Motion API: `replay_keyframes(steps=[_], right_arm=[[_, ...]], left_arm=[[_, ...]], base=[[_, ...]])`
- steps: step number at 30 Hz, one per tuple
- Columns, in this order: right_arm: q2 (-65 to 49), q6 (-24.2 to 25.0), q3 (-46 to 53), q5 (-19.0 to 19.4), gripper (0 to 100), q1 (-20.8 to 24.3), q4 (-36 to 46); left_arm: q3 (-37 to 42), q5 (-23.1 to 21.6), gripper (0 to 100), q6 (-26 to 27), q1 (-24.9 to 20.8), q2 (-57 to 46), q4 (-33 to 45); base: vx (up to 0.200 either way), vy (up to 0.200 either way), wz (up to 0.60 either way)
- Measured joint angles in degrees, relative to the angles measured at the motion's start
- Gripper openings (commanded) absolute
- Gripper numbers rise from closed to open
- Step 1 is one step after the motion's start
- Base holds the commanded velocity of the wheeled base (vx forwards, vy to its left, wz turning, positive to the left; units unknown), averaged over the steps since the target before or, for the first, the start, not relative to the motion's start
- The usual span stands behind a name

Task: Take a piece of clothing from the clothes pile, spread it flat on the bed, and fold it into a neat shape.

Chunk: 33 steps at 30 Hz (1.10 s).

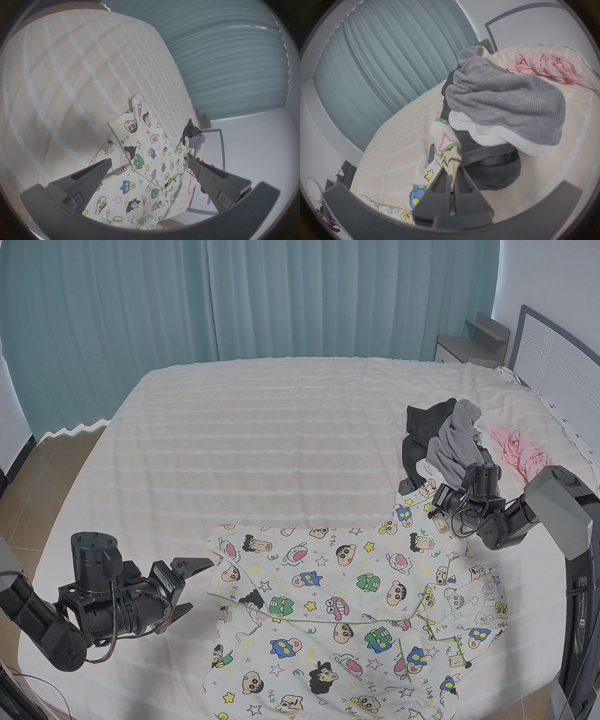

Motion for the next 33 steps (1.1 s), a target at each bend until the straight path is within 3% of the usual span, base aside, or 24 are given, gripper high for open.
replay_keyframes(steps=[8, 9, 21, 33], right_arm=[[0.4, -0.2, -3.1, -2.7, 0, 0.1, -0.3], [0.6, -0.2, -3.8, -3.0, 100, 0.1, -0.3], [0.9, -0.5, -3.8, -3.5, 100, -0.2, -0.4], [-6.6, -0.1, 7.0, -3.3, 100, -4.5, -0.2]], left_arm=[[0.0, 0.0, 100, 0.0, 0.0, 0.0, 0.0], [0.0, 0.0, 100, 0.0, 0.0, 0.0, 0.0], [0.0, 0.0, 100, 0.0, 0.0, 0.0, 0.0], [0.2, 0.0, 100, -0.1, -0.8, -0.1, 0.0]], base=[[0.0, 0.0, 0.0], [0.0, 0.0, 0.0], [0.0, 0.0, 0.0], [0.0, 0.0, 0.0]])
